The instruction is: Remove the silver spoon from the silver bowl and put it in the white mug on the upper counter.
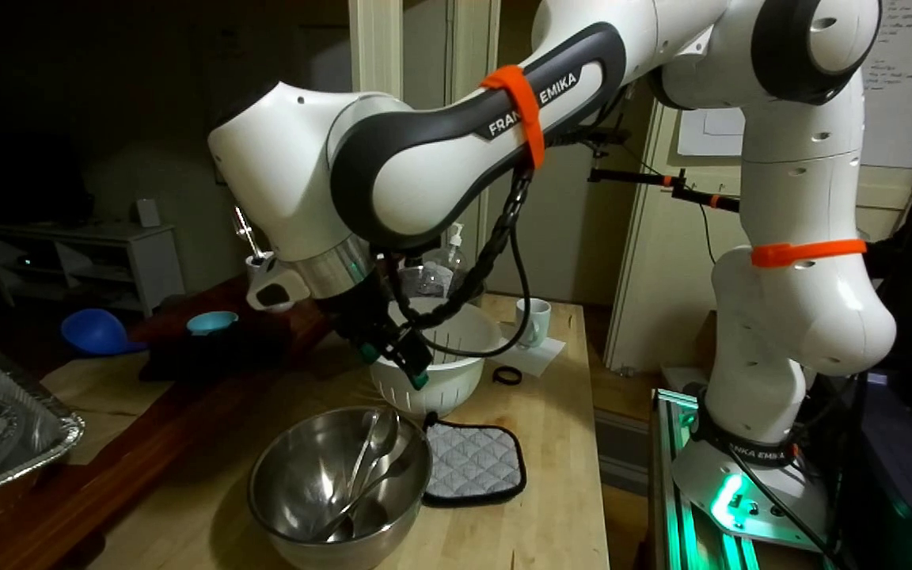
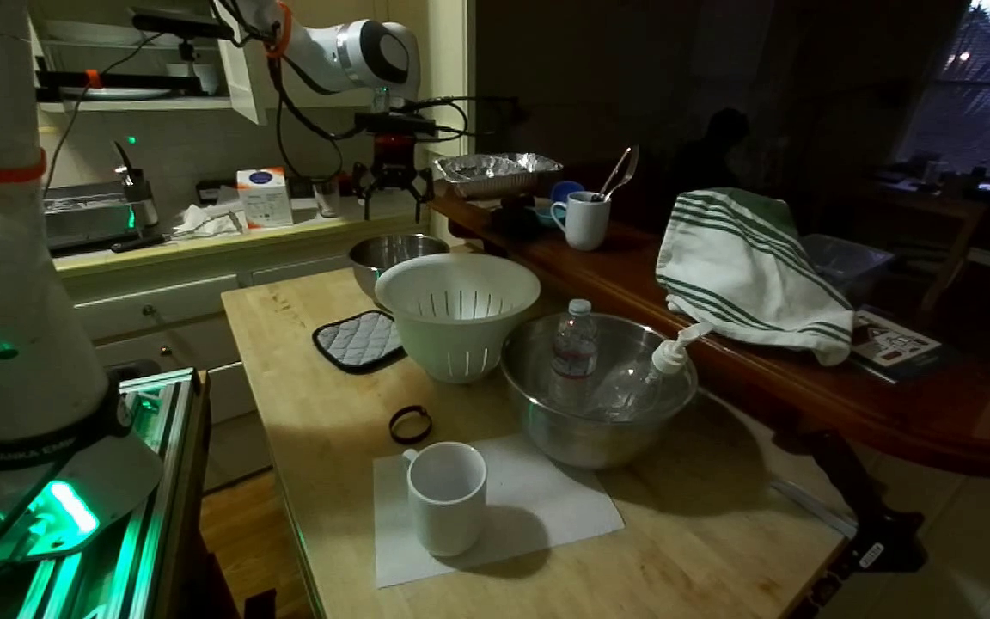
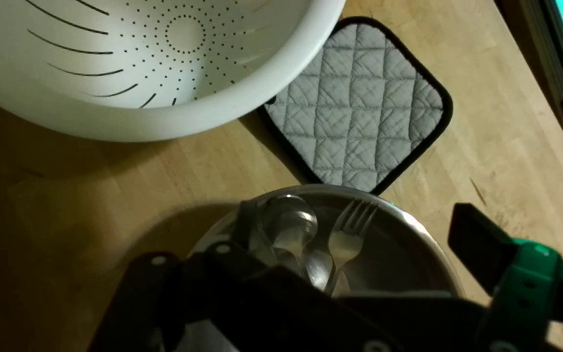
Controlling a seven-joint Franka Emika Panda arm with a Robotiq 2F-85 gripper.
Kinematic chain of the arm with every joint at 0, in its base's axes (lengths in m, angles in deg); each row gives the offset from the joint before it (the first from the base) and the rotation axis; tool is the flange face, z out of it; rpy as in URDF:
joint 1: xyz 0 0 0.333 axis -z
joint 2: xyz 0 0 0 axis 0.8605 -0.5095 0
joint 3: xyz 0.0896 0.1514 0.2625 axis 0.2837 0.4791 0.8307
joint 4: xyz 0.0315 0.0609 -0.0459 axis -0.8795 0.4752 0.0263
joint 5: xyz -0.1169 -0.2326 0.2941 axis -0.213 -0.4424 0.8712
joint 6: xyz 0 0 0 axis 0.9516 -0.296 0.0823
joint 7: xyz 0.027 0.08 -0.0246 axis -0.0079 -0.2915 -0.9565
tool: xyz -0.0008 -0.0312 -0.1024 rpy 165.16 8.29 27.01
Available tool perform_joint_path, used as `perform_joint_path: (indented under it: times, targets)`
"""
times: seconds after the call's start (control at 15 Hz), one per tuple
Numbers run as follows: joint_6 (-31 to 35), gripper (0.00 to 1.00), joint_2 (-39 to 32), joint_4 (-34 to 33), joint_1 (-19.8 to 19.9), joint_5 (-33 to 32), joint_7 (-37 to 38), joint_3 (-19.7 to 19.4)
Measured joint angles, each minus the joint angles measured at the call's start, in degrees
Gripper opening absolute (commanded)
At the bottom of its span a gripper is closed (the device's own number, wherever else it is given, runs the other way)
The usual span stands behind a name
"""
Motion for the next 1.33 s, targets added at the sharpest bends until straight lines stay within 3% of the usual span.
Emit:
perform_joint_path:
  times: [0.73,0.93,1.0,1.13,1.33]
  targets:
    - [6.4,1.00,-10.6,-0.9,-3.1,-8.0,0.2,0.5]
    - [6.5,0.94,-11.7,-1.5,-3.1,-8.6,1.3,-0.2]
    - [6.5,0.85,-12.0,-1.9,-3.1,-8.7,1.5,-0.5]
    - [6.5,0.78,-12.8,-2.9,-3.1,-9.0,1.7,-0.9]
    - [6.5,0.43,-14.0,-4.5,-3.1,-9.3,1.7,-1.3]
